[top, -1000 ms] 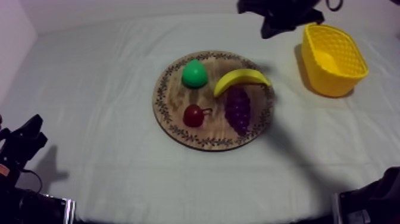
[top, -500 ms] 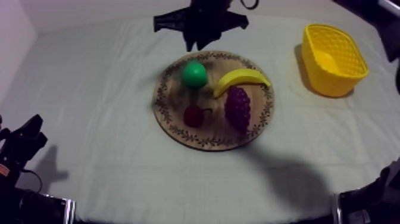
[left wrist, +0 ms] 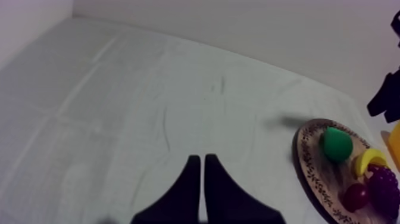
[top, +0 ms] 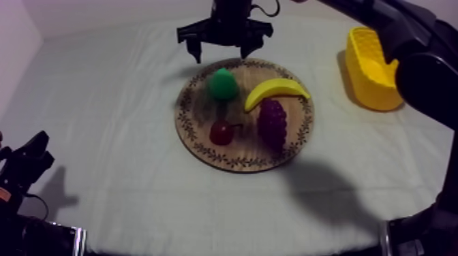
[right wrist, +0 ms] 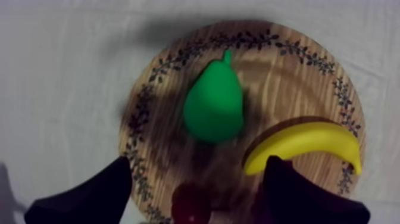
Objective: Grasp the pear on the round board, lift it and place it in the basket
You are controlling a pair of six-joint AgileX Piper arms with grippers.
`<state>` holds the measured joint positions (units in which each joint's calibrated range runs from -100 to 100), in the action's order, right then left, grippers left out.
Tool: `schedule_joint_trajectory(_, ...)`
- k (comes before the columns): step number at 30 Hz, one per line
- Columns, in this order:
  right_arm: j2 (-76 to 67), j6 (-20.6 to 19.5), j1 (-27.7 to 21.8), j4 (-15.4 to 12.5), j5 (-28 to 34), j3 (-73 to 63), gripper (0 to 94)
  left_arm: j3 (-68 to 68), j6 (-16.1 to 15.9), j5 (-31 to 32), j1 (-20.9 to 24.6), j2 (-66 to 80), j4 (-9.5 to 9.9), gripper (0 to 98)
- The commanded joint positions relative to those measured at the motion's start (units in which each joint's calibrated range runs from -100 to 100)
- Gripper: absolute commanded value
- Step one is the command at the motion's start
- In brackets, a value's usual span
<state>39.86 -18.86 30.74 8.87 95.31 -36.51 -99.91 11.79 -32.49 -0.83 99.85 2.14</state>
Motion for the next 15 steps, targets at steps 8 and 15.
schedule_joint_trajectory(8, 13.9, -0.1, -1.6, -0.8, -1.4, -8.7, 72.3, 0.0, 0.0, 0.0, 0.0, 0.0, -0.01, 0.1)
schedule_joint_trajectory(15, 22.2, -0.3, -1.9, -1.2, -1.7, -14.5, 69.5, 0.0, 0.0, 0.0, 0.0, 0.0, -0.01, 0.1)
